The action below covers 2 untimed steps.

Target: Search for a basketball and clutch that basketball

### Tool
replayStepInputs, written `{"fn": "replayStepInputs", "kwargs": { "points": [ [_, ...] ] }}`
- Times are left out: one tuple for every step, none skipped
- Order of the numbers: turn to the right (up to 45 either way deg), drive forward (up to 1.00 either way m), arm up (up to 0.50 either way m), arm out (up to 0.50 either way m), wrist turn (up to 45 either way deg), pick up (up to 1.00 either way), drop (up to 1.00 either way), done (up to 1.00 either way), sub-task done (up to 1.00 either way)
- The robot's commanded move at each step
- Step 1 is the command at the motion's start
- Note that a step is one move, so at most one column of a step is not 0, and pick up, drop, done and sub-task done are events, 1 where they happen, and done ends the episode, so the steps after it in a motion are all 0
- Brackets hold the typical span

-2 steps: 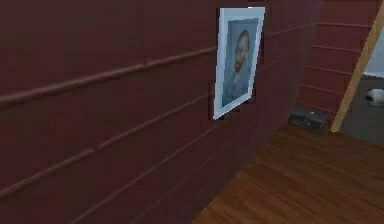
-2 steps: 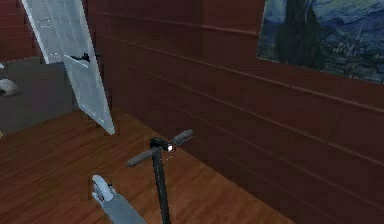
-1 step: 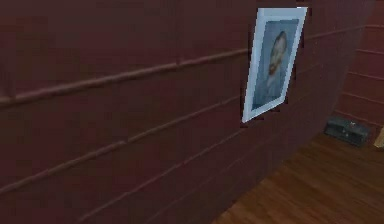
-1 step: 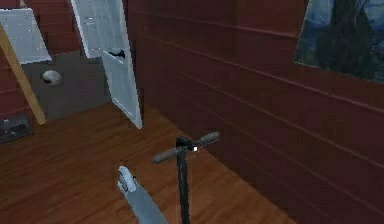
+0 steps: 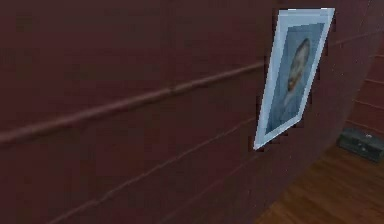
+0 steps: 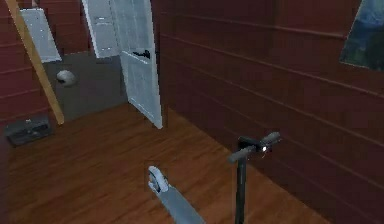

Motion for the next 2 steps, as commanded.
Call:
{"fn": "replayStepInputs", "kwargs": {
  "points": [
    [45.0, 0.0, 0.0, 0.0, 0.0, 0.0, 0.0, 0.0, 0.0],
    [3.0, 0.0, 0.0, 0.0, 0.0, 0.0, 0.0, 0.0, 0.0]
  ]
}}
